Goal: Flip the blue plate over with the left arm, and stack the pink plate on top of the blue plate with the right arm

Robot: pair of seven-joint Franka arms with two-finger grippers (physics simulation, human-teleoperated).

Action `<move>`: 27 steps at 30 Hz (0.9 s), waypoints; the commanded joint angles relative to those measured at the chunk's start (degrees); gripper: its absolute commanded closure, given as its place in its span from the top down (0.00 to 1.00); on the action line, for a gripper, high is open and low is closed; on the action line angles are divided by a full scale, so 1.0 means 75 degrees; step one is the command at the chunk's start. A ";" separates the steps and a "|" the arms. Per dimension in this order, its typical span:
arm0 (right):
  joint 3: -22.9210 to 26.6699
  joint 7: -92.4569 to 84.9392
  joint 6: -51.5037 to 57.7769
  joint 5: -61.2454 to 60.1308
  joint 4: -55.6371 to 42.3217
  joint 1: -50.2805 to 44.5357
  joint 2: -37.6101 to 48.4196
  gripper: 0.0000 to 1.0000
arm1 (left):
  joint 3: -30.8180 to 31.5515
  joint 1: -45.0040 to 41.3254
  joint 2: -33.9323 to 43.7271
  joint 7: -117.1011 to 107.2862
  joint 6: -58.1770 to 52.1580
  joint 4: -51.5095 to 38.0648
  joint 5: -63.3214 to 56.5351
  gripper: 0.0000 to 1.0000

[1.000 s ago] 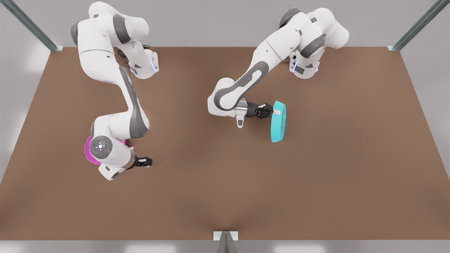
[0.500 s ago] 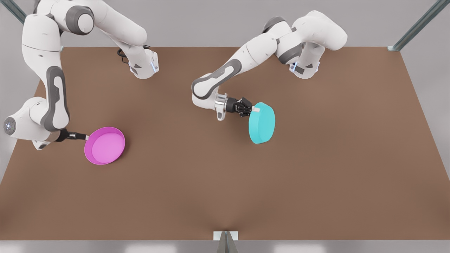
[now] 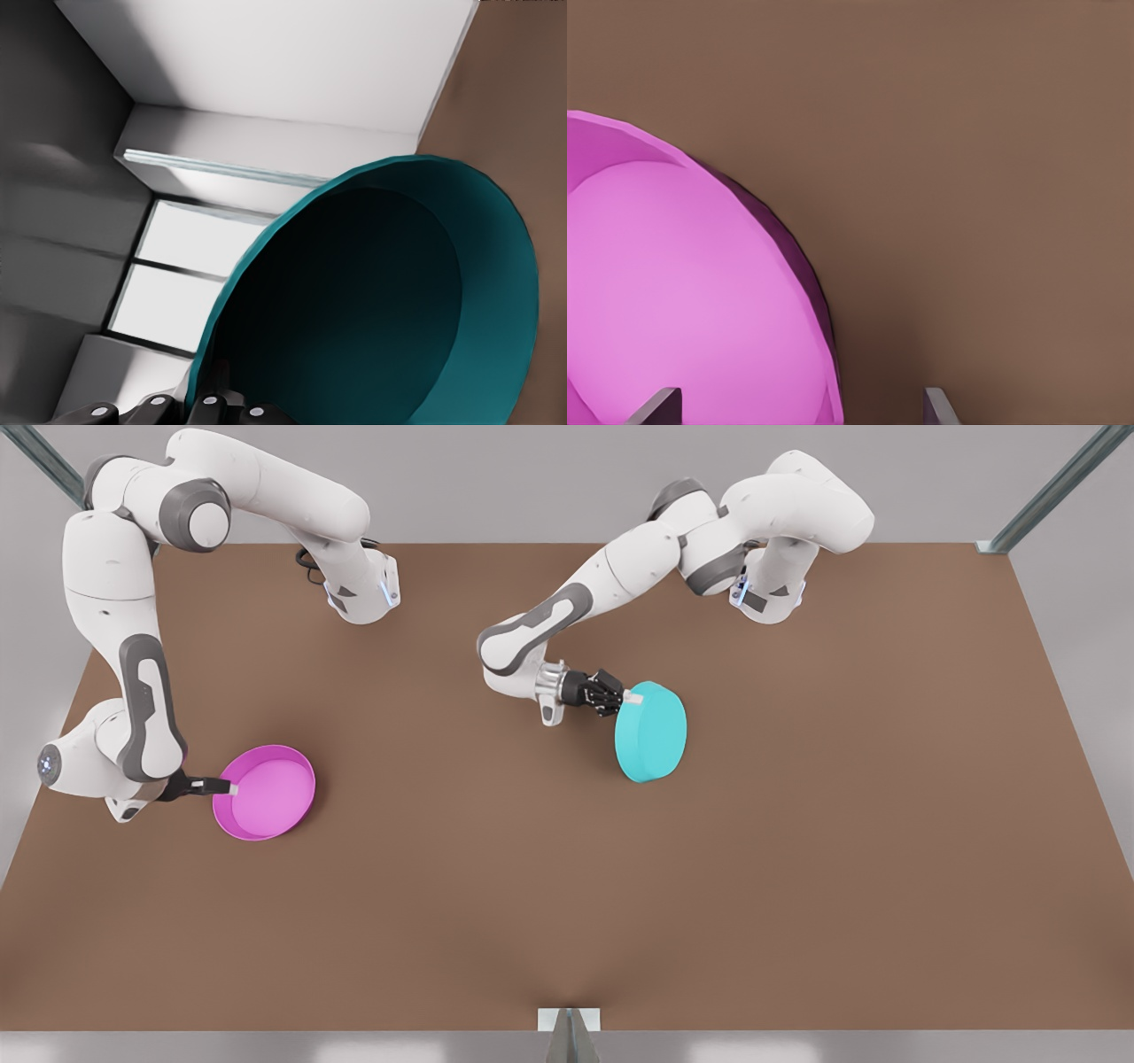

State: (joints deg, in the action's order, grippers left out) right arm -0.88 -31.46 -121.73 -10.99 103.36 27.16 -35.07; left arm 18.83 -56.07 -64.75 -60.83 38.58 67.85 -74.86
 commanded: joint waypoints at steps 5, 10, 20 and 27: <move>0.0000 0.0000 0.0000 0.0000 -0.0035 0.0000 -0.0105 1.00 | -0.0003 0.0012 -0.0027 -0.0010 0.0047 0.0001 -0.0003 0.41; -0.0012 -0.0035 0.0035 0.0000 -0.0446 -0.0164 -0.0246 1.00 | -0.0003 0.0000 -0.0144 -0.0080 0.0082 0.0001 -0.0026 0.73; -0.0012 -0.0059 0.0070 -0.0094 -0.0434 -0.0105 -0.0457 1.00 | -0.0026 -0.0457 -0.0367 -0.0045 0.0246 -0.0315 0.0231 0.72; -0.0012 -0.0152 0.0082 -0.0094 -0.0445 -0.0141 -0.0457 0.65 | -0.0026 -0.0633 -0.0672 -0.0057 0.0680 -0.1065 0.0958 0.72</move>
State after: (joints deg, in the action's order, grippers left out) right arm -0.97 -32.61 -121.11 -11.69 99.94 26.10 -38.50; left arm 18.64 -61.19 -70.11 -61.26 44.18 59.08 -69.14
